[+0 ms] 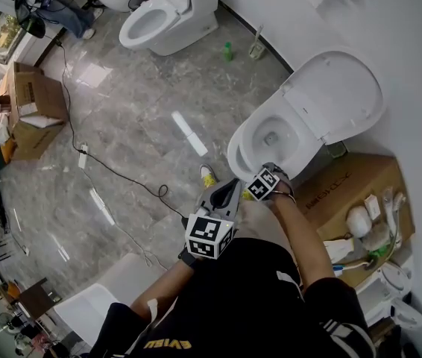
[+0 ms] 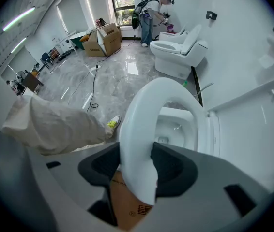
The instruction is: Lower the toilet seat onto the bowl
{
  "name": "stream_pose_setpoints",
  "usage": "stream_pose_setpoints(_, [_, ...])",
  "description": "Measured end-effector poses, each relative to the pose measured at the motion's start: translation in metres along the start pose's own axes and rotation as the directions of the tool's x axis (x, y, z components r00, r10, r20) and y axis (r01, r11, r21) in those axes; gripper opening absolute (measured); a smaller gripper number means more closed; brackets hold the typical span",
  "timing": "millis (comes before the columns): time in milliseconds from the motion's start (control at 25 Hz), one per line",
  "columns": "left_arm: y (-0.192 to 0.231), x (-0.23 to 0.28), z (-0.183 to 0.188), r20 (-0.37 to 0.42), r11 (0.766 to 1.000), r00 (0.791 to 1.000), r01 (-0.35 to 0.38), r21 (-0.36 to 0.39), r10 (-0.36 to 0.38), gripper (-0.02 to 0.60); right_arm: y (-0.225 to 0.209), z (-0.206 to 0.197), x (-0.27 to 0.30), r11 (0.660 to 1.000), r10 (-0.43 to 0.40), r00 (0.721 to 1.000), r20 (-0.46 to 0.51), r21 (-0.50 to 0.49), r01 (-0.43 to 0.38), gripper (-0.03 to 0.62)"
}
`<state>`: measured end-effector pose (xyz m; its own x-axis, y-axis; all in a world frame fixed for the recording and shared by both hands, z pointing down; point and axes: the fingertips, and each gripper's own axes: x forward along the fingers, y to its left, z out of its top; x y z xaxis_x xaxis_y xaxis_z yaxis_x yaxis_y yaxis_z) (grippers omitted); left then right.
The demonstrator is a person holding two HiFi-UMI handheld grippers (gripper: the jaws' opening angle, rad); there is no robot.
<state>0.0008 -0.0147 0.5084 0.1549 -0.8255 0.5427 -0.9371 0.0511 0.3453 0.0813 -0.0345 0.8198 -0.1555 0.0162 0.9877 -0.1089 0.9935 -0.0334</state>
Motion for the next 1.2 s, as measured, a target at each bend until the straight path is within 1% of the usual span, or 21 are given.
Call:
stream_pose_setpoints(80, [0.004,-0.001,-0.001,0.001,1.0,1.0,-0.002,-0.006,0.002,0.012,0.004,0.0,0.004,1.0,0.028,1.0,-0.005,0.012,-0.028,0.213])
stream_pose_setpoints(200, [0.013,-0.003,0.0,0.006,1.0,1.0,-0.012,-0.018,0.012,0.012,0.01,0.004,0.009,0.998,0.064,0.998,-0.01,0.023,-0.064,0.193])
stream_pose_setpoints(440, [0.027,-0.003,-0.016,-0.007,0.998,0.999,-0.036,-0.055,0.036,0.012,0.018,0.004,0.028,0.997,0.07,0.997,-0.037,0.009,-0.07,0.193])
stream_pose_setpoints(680, [0.037,-0.008,-0.023,-0.027,0.996,0.998,-0.057,-0.071,0.055,0.012,0.027,0.0,0.041,0.996,0.084,0.994,-0.063,0.004,-0.084,0.195])
stream_pose_setpoints(1000, [0.045,-0.005,-0.019,-0.042,0.997,0.998,-0.052,-0.056,0.05,0.012,0.037,0.004,0.055,0.994,0.11,0.991,-0.069,0.009,-0.11,0.195])
stream_pose_setpoints(1200, [0.051,-0.004,-0.033,-0.053,0.995,0.997,-0.065,-0.079,0.061,0.012,0.04,0.002,0.068,0.992,0.123,0.989,-0.083,0.011,-0.123,0.192])
